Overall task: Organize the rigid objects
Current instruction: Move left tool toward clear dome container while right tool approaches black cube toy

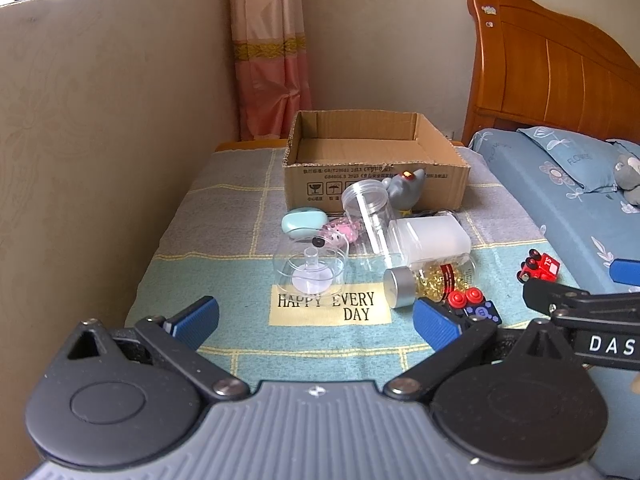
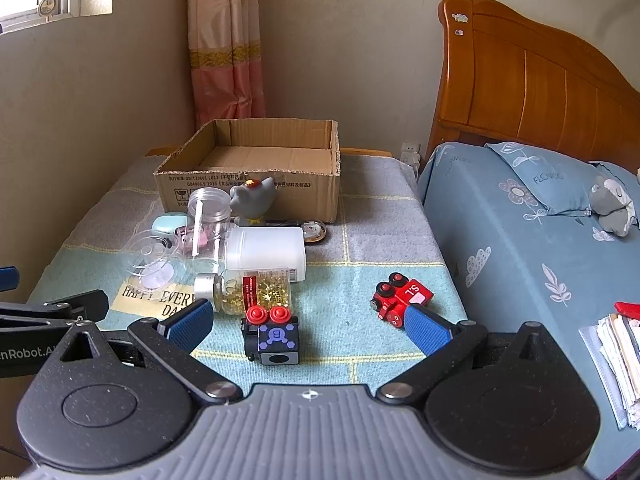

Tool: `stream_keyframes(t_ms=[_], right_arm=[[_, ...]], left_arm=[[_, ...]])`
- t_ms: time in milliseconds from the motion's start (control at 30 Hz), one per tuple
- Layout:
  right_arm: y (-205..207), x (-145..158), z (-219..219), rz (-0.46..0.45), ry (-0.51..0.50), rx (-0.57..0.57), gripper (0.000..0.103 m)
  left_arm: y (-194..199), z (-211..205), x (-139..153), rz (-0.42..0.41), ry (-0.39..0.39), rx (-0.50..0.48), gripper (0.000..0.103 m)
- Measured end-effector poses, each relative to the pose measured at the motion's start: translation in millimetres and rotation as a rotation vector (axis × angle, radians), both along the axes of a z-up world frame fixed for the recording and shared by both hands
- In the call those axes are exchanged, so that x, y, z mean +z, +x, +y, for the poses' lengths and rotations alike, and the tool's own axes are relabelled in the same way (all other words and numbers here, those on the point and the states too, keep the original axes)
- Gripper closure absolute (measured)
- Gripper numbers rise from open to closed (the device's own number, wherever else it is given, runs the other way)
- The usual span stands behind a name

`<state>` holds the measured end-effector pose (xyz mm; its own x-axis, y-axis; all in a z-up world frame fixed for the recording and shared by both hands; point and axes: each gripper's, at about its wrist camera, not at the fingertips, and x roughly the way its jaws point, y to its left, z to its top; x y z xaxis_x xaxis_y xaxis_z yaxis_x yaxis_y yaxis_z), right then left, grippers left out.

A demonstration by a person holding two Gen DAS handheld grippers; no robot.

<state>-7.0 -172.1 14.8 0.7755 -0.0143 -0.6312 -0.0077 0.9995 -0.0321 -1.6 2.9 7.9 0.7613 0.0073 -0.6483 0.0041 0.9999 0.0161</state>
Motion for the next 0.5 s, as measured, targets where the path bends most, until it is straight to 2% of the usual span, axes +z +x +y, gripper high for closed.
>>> stream_keyframes(t_ms=[500], right_arm=[[-3.8, 2.3, -0.6, -0.014, 0.002, -0.003, 0.000]], left_arm=[[-1.7, 1.6, 0.3, -0.004, -0.009, -0.006, 0.001]])
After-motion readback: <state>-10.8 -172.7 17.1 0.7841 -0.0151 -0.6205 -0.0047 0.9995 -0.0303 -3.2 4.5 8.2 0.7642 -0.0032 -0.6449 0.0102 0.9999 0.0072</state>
